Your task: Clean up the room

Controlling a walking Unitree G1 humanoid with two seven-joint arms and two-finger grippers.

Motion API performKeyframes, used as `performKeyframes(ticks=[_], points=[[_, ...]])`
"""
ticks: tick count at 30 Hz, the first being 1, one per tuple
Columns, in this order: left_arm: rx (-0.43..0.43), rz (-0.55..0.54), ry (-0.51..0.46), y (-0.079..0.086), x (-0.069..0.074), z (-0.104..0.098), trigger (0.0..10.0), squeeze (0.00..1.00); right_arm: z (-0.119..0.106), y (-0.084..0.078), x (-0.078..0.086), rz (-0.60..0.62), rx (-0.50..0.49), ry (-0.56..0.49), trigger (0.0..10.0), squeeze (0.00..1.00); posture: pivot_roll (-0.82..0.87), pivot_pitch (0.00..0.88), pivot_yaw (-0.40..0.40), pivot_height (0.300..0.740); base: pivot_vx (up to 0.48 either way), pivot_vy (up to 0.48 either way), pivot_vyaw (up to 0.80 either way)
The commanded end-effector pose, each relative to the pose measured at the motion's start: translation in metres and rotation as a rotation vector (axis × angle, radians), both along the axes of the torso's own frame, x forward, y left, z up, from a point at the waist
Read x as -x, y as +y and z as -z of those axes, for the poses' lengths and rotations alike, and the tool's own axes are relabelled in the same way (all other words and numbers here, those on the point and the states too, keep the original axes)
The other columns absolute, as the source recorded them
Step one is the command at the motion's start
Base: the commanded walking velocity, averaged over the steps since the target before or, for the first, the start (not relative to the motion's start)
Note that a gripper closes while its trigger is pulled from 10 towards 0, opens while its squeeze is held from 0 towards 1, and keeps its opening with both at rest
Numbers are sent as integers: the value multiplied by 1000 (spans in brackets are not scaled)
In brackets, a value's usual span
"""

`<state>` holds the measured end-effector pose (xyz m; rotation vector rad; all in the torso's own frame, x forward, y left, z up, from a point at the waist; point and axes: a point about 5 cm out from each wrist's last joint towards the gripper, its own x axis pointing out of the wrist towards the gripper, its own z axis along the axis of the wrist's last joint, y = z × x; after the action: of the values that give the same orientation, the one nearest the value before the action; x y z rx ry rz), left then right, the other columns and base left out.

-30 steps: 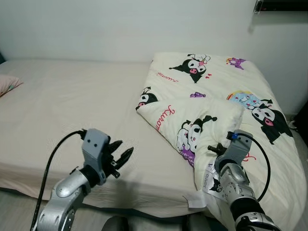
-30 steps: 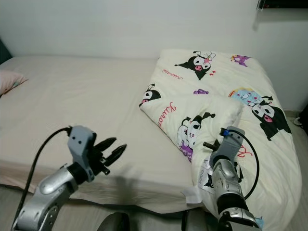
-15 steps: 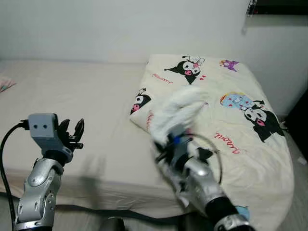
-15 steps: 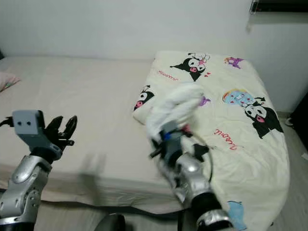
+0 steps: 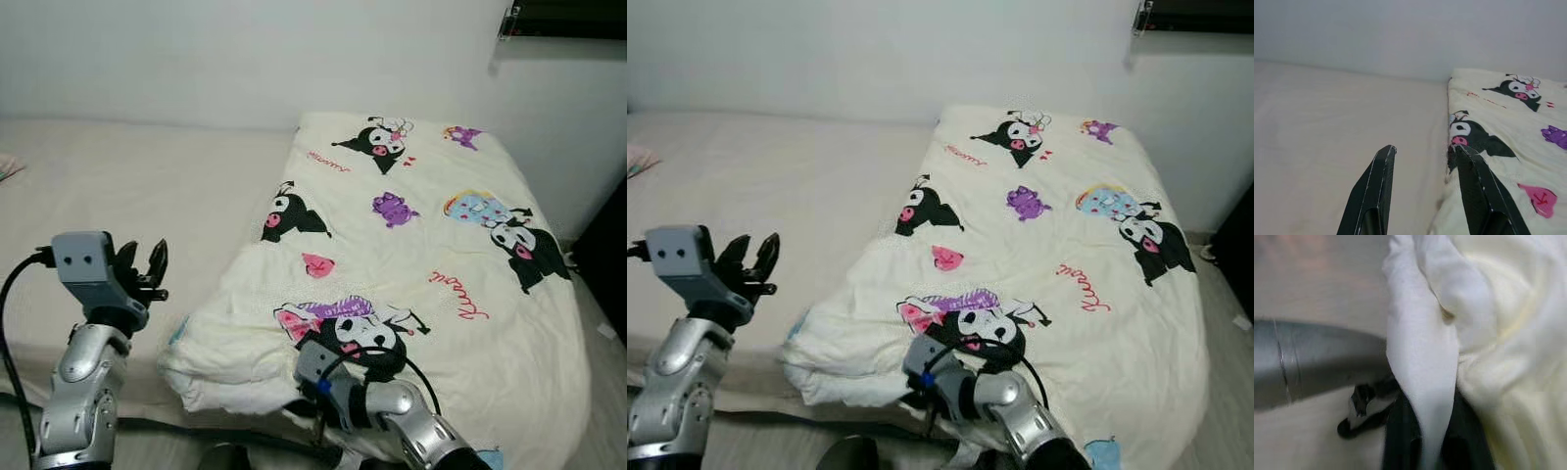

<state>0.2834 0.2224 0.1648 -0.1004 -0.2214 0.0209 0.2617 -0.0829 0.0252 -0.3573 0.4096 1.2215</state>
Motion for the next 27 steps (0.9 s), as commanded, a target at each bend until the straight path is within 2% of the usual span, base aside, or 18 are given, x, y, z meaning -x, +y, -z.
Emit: performKeyframes(ticks=[1,3,4,5,10,11,12,14,16,17,18,19,21,22,23,24,26,27], points=[[-11,3,17,-3,0,6,10000,0,1,-1,1,-8,21,-18,10000,1000,30,84,-15,615,0,0,0],[-15,16,18,-7,-1,7,10000,0,0,-7,-1,31,26,-13,10000,1000,30,83,-15,615,0,0,0],[-24,37,25,-11,-2,8,10000,0,-5,-6,-2,43,-15,9,10000,1000,31,75,-12,615,0,0,0],[-29,57,32,-14,-4,9,10000,0,-14,-3,-2,51,-88,46,10000,212,32,70,-10,615,0,0,0],[-34,78,40,-17,-5,11,10000,0,-25,0,-2,48,-172,85,10000,212,32,70,-10,615,0,0,0],[-40,82,39,-18,-6,10,10000,0,-38,1,4,-11,-245,180,10000,0,36,56,-11,615,0,0,0],[-40,82,39,-18,-6,10,10000,0,-38,1,4,-11,-245,180,10000,0,36,56,-11,615,0,0,0],[-47,93,37,-20,-8,10,10000,0,-58,-1,20,-180,-340,319,10000,0,38,44,-12,615,0,0,0],[-47,93,37,-20,-8,10,10000,0,-58,-1,20,-180,-340,319,10000,0,38,44,-12,615,0,0,0],[-49,97,36,-20,-8,10,10000,0,-63,-1,25,-232,-361,349,10000,0,38,44,-12,615,0,0,0],[-49,97,36,-20,-8,10,10000,0,-63,-1,25,-232,-361,349,10000,0,38,44,-12,615,0,0,0],[-77,108,50,-23,-10,13,10000,0,-71,-3,17,-186,-410,310,10000,0,44,28,-22,615,0,0,0],[-147,106,124,-25,-14,26,10000,0,-73,-10,-2,-55,-415,218,10000,0,44,18,-28,615,0,0,0],[-147,106,124,-25,-14,26,10000,0,-73,-10,-2,-55,-415,218,10000,0,44,18,-28,615,0,0,0],[-203,78,188,-22,-15,38,10000,0,-56,-26,-25,164,-242,82,10000,0,36,10,-29,615,0,0,0],[-240,57,228,-20,-15,47,10000,0,-46,-38,-37,284,-109,-13,10000,0,36,10,-29,615,0,0,0],[-240,57,228,-20,-15,47,10000,0,-46,-38,-37,284,-109,-13,10000,0,36,10,-29,615,0,0,0],[-284,27,271,-15,-14,56,10000,0,-42,-52,-49,419,-18,-121,10000,0,34,7,-28,615,0,0,0]])
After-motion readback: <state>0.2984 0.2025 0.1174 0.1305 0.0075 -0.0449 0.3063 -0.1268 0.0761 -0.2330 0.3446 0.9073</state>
